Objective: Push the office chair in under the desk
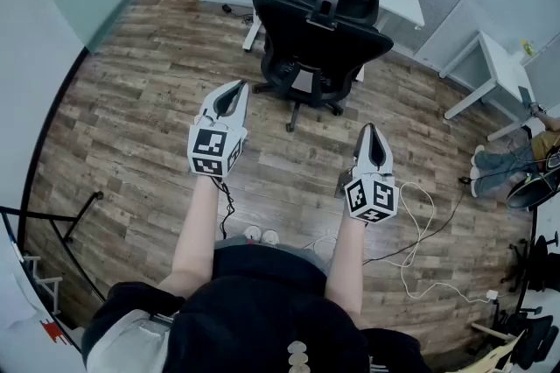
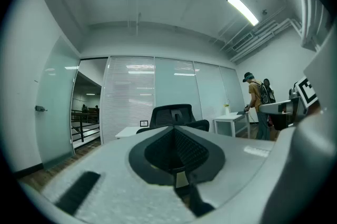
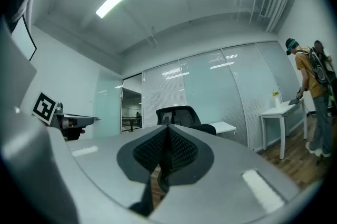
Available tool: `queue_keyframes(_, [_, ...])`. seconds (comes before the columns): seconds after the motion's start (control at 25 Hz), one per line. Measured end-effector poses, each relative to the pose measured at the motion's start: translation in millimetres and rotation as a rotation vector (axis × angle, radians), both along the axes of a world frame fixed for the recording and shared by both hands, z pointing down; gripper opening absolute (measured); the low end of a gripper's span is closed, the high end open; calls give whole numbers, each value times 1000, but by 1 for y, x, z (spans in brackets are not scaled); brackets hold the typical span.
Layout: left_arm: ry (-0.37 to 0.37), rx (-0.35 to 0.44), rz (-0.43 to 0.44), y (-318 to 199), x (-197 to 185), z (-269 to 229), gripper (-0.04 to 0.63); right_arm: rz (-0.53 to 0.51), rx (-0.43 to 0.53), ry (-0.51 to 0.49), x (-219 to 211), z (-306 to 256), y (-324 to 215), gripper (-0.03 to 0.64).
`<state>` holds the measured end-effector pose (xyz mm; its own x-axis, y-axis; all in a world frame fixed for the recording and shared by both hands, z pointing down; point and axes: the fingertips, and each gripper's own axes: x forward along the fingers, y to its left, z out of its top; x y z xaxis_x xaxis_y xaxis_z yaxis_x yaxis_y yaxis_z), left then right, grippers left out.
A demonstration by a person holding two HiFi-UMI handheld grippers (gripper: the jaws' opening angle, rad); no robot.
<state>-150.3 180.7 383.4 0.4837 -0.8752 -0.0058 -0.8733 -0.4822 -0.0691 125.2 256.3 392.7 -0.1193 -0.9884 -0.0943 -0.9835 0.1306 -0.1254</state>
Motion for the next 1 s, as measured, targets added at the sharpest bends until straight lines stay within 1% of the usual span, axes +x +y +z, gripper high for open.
queue_keyframes(0.48, [-2,-15,7,-4,2,6,8,-11,-7,-9,-3,2,-4,5])
queue_keyframes(0.76, [-7,-25,6,-8,2,9,8,-34,2,-34,-7,3,-9,5])
queue_keyframes(1.0, [35,-30,19,-9,-1,13,8,-46,-1,-23,-14,6,-10,5])
